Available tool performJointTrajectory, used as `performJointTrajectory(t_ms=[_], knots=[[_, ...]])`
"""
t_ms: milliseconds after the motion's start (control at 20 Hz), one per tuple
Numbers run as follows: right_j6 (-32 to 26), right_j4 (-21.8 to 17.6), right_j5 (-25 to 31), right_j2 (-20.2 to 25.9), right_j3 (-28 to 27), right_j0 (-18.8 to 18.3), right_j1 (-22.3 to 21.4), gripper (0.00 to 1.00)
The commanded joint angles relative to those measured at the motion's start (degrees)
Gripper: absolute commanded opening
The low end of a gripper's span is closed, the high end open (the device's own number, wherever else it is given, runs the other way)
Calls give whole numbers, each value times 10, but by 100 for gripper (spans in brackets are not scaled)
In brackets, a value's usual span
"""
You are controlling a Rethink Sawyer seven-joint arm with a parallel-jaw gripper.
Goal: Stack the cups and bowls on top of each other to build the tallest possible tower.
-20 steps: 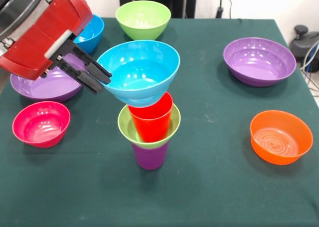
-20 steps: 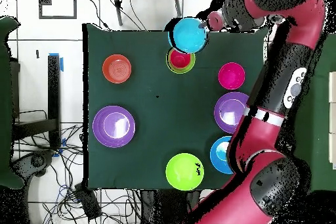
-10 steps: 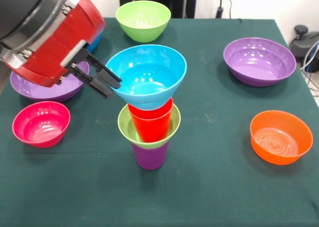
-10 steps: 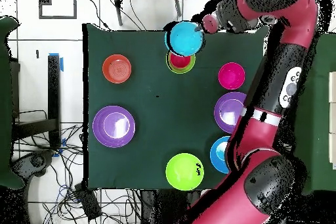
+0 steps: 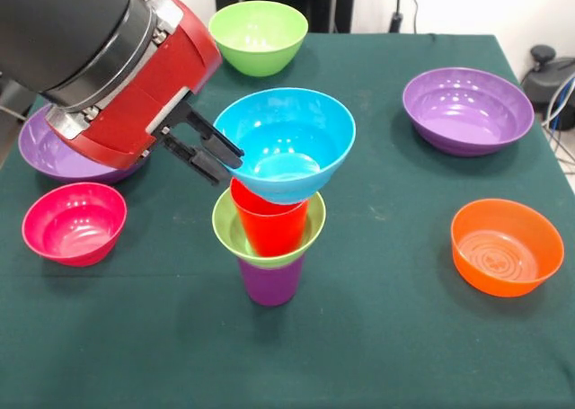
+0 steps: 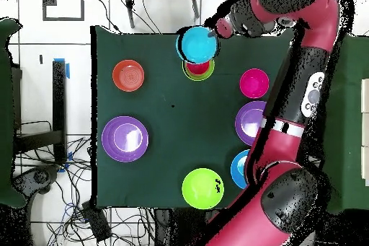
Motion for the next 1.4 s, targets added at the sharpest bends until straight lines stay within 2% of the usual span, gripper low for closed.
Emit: performJointTrajectory(t_ms=[50, 400, 700, 1000, 1400], knots=[[75, 23, -69, -96, 36, 13, -27, 0], [36, 22, -53, -108, -9, 29, -26, 0], [32, 25, -47, -117, -9, 28, -29, 0], [52, 53, -66, -147, 35, 15, -42, 0], [81, 109, -121, -195, 111, -3, -61, 0]])
